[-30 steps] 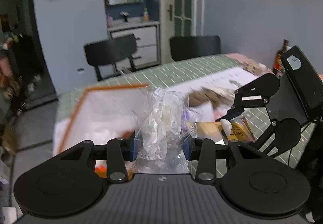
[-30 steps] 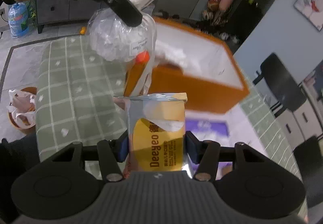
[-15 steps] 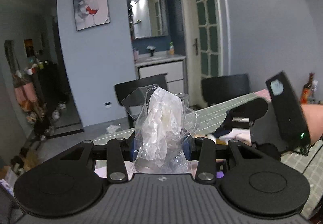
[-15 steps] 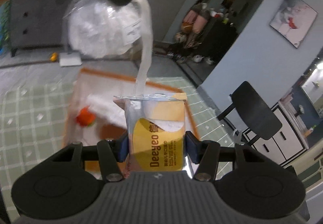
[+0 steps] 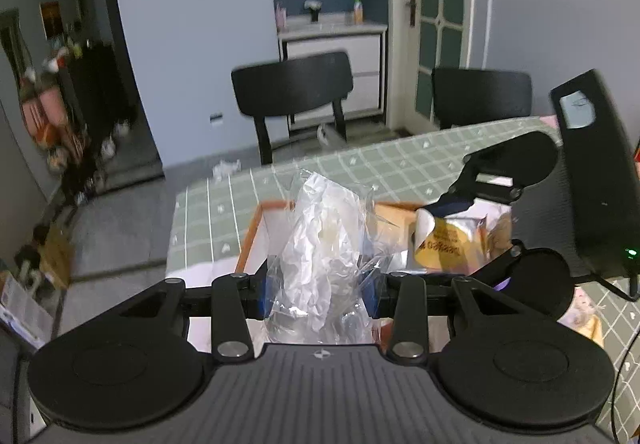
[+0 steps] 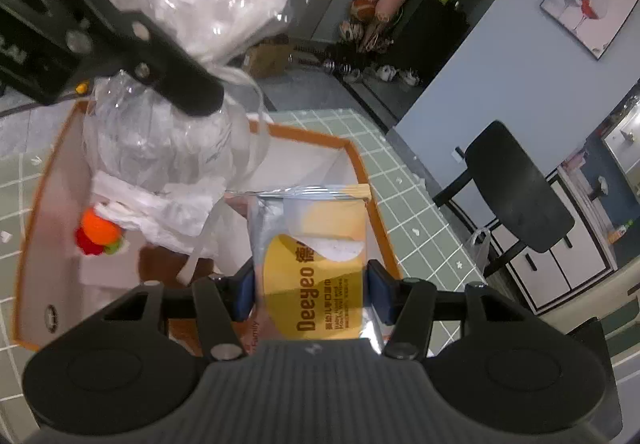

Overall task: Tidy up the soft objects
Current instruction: 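Carry the clear bag and Deeyeo bag with both grippers over the orange box, then open both grippers to drop both bags into the orange box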

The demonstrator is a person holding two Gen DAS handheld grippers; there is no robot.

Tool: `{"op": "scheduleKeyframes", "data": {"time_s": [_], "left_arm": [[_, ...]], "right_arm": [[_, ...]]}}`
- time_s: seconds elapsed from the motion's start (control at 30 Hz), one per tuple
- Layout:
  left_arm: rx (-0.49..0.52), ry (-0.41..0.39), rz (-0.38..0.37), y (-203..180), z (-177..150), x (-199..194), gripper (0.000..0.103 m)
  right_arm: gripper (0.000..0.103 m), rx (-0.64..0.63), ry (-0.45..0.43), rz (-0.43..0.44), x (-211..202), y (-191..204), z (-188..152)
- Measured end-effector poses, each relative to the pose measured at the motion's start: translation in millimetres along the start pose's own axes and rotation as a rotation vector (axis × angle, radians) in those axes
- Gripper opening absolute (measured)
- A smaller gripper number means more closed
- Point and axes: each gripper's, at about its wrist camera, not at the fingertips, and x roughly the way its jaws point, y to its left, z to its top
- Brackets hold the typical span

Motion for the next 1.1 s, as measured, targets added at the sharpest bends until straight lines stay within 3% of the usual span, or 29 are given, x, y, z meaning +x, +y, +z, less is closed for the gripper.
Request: {"op": "scheduleKeyframes", "data": {"time_s": [0.3,0.9,1.1], "left_arm": [[0.004,0.134,0.004,14.4,-5.1,45.5,0.047],[-0.015,0.247,0.014,19.8,-3.2,101.3,0.047],[-0.056,0.237,0.044,25.4,-1.6,111.8,0.047]], "right_arm": [[0.055,-0.034,0.061,-0.006,44.4,-3.9,4.4],[0.055,-0.135,0.149,0.029,87.2,8.4,1.6],[0.055,-0.137,0.159,0.032,97.7,8.0,-1.3]]}}
